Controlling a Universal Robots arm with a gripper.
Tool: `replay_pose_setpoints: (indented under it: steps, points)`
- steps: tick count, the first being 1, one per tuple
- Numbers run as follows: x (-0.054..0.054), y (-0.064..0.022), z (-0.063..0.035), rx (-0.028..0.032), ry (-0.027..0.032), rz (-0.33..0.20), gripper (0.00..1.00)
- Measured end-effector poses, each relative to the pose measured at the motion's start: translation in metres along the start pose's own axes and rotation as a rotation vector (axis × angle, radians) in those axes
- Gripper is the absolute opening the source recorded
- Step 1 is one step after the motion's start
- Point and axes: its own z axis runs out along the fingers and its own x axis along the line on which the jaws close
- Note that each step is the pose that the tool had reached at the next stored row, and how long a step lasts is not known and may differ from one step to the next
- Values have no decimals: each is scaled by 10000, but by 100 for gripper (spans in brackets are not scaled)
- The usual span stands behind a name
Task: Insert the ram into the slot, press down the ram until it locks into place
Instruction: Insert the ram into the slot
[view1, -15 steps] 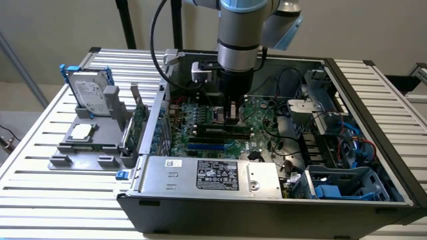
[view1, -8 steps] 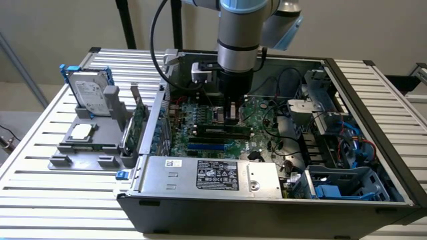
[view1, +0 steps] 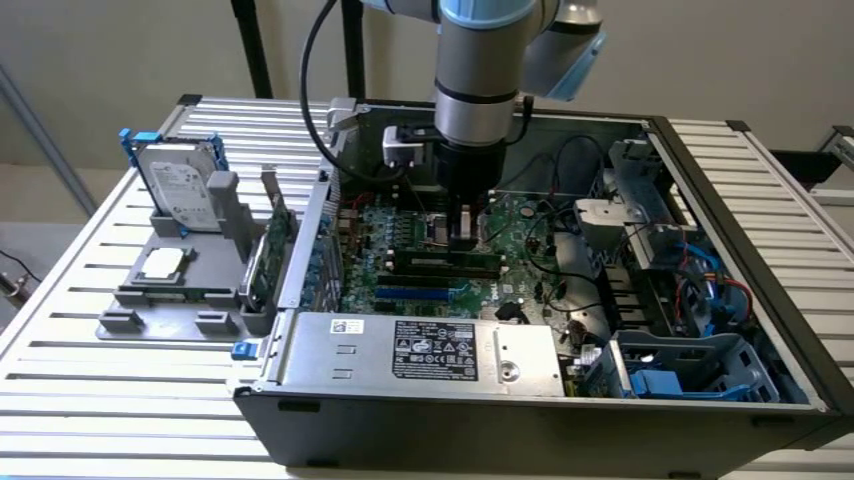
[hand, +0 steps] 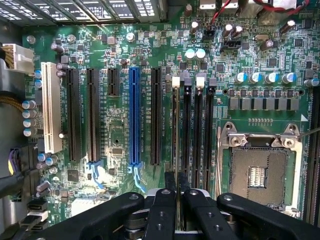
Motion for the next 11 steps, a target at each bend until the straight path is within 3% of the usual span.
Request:
replay_pose_setpoints:
  steps: [6, 7, 8, 11]
  points:
    - [-2, 2, 13, 3, 4, 3, 15]
    - [-2, 2, 13, 3, 4, 3, 21]
    - [-1, 2, 9, 4, 3, 4, 21]
    - [4, 2, -49, -4, -3, 4, 21]
